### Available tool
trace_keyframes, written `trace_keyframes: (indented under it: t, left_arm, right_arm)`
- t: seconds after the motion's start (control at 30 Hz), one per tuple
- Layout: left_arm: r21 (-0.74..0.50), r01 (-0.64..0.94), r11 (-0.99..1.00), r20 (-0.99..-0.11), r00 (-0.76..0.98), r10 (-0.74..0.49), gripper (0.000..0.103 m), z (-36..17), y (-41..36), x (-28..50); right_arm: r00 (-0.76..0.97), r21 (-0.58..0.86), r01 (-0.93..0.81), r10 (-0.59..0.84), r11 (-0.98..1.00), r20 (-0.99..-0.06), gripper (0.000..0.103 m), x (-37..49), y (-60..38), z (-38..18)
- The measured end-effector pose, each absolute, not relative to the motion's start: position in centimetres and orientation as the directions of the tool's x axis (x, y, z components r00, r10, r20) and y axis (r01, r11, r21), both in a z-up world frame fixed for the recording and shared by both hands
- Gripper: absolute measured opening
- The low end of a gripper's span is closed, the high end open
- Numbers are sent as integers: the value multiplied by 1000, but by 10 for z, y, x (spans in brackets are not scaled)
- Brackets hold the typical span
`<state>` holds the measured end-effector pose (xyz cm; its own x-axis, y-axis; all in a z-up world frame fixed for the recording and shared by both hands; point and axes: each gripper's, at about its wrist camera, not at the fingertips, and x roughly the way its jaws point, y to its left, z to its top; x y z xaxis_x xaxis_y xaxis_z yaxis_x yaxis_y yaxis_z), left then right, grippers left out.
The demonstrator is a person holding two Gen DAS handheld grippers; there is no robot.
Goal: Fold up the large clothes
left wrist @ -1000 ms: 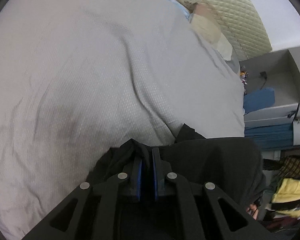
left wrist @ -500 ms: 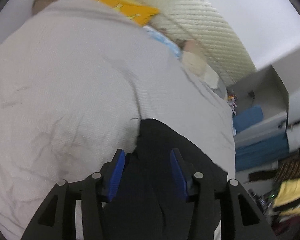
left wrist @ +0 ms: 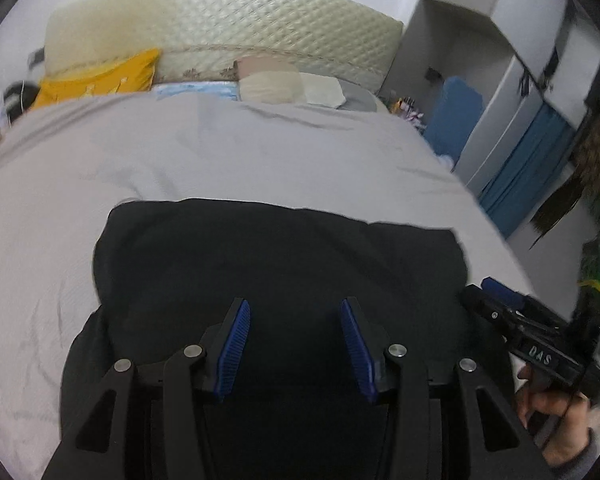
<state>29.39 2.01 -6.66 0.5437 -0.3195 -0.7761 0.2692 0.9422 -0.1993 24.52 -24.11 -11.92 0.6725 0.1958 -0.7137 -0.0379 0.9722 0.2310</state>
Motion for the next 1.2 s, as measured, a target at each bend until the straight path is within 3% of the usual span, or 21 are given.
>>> trace_keyframes:
  t: [0.1, 0.3, 0.7, 1.2]
  left_arm:
    - [-108, 272, 956, -760, 597, -256, 47, -86, 6, 295]
    - [-48, 253, 966, -744, 636, -204, 47, -113, -9, 309]
    - [-54, 244, 968, -761, 618, -198, 48, -137, -8, 341]
    - [-37, 254, 967, -745, 638, -196, 50, -162, -7, 354]
  right_arm:
    - [678, 190, -48, 172, 981, -714, 71, 249, -233, -141]
    - [710, 130, -52, 128, 990, -693, 74, 254, -222, -151]
    - [674, 83, -23, 77, 996, -735, 82, 289, -217, -176]
    - [699, 112, -18, 93, 994, -709, 86, 305, -213, -204]
